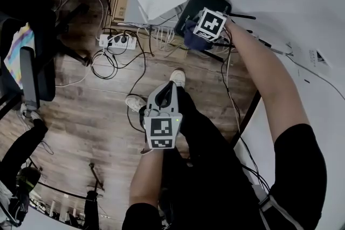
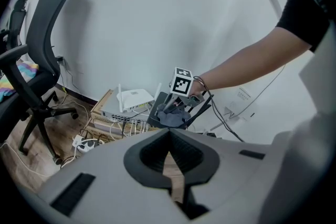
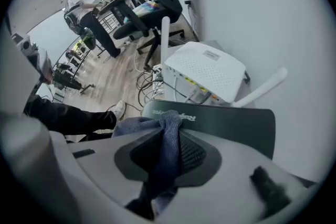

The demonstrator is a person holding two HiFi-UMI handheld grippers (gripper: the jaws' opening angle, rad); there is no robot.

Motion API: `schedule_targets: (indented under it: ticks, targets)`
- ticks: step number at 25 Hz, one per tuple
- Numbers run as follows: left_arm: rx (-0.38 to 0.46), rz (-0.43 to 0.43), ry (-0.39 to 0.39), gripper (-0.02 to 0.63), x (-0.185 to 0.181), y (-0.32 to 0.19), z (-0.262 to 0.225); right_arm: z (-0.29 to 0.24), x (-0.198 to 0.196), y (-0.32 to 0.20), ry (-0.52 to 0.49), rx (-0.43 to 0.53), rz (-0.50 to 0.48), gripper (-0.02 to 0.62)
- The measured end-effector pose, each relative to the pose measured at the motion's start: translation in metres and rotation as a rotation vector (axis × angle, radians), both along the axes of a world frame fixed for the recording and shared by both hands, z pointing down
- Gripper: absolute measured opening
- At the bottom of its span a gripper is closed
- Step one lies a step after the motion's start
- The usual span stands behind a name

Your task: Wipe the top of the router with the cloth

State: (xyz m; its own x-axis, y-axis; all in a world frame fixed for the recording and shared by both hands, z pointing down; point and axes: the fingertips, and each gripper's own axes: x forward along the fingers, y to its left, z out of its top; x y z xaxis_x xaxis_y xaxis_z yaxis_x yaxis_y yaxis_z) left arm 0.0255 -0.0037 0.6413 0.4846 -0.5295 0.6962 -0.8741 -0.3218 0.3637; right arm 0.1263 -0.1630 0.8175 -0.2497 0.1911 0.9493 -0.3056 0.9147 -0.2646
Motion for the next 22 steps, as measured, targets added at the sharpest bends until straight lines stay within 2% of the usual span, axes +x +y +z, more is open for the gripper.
schedule_targets:
  ticks: [5, 8, 14, 22]
  targets:
    - [0.017, -0.024, -0.004, 0.011, -0.002, -0.009, 0.000, 0.003, 0.027, -0.047, 0.070, 0.161, 0.062, 0.078]
    - [0.010, -0.028, -0.002, 0.011, -0.001, -0.012, 0.002, 0.010, 0.038, -0.065, 0.095, 0.200, 0.097, 0.078]
    - [0.005, -0.041, -0.004, 0.011, 0.000, -0.025, 0.006, 0.011, 0.072, -0.110, 0.232, 0.307, 0.152, 0.078]
    - [0.011, -0.033, -0.003, 0.011, 0.009, -0.036, 0.007, 0.013, 0.103, -0.131, 0.374, 0.399, 0.097, 0.078]
